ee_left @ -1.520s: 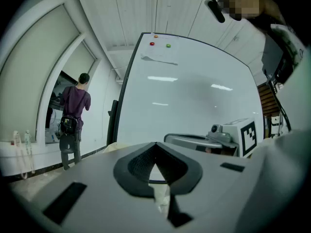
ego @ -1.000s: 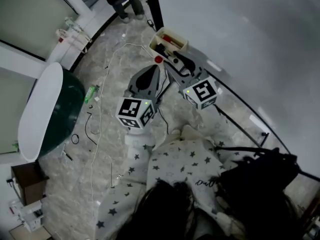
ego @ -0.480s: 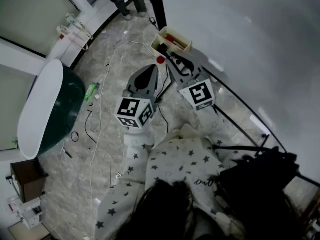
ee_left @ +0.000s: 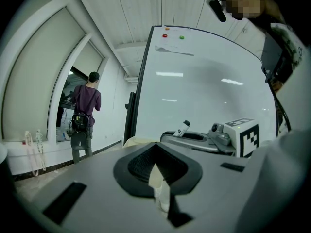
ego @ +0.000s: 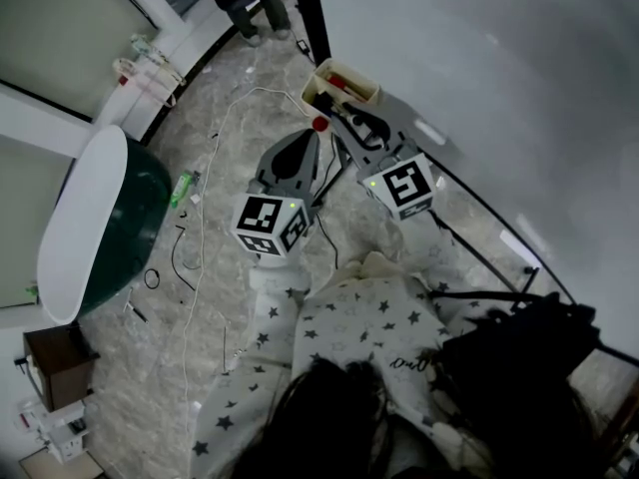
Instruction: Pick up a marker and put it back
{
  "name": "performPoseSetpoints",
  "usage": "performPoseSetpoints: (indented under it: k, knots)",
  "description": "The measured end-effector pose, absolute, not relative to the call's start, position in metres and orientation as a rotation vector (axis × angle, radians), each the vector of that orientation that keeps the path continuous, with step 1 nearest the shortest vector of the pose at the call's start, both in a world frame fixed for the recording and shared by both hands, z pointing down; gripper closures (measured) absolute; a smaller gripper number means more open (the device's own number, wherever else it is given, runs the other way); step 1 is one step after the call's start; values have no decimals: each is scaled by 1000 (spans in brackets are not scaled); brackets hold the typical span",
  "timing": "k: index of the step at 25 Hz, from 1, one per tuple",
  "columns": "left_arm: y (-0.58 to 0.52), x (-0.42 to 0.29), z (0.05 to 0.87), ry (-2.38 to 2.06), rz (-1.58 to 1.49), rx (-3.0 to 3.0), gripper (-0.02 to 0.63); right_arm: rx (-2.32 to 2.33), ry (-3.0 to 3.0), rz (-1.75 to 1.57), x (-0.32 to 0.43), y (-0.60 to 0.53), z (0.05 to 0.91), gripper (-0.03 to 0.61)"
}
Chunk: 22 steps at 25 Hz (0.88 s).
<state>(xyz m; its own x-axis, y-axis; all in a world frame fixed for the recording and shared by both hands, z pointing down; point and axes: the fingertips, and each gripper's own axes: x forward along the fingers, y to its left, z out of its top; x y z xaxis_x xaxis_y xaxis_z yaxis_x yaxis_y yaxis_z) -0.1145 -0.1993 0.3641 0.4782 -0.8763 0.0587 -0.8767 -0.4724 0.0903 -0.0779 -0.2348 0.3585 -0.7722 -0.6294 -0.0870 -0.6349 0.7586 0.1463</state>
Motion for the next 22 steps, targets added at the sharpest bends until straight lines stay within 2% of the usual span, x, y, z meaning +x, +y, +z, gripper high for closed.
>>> performPoseSetpoints:
  k: [22]
  knots:
    - [-180, -73, 279, -1412, -39, 2799, 614, -904, 2951, 235, -55, -203, 271, 497]
